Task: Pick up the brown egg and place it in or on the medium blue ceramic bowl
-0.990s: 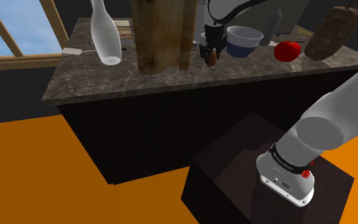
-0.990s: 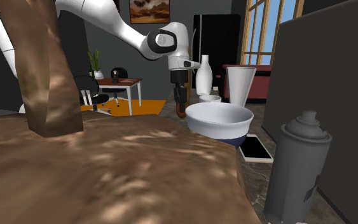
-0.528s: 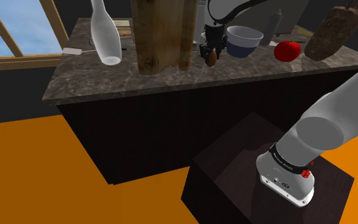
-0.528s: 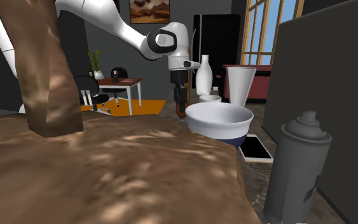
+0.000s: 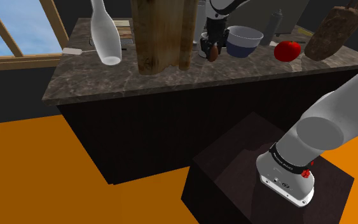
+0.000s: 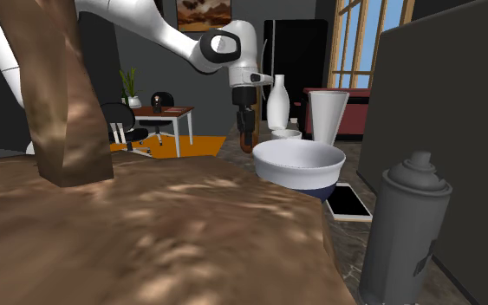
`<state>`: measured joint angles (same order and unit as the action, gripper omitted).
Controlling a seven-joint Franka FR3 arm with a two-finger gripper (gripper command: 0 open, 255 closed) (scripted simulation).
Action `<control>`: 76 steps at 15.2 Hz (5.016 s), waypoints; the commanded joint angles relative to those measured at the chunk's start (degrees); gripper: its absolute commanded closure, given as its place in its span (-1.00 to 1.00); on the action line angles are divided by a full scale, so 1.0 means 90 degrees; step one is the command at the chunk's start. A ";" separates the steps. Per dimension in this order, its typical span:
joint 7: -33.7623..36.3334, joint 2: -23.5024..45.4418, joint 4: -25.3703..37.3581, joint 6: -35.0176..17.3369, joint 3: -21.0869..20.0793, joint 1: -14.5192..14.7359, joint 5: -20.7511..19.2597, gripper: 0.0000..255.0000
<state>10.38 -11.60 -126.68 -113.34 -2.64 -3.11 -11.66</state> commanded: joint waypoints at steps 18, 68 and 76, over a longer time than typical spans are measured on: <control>-0.0301 -0.0195 0.1438 0.1610 -0.0019 0.0017 0.0107 1.00; -0.3247 0.1326 0.2861 0.0933 0.1697 -0.1298 0.0086 1.00; -0.3247 0.1326 0.2861 0.0933 0.1698 -0.1298 0.0086 -1.00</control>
<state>-18.84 0.34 -100.93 -104.95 12.64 -14.80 -10.89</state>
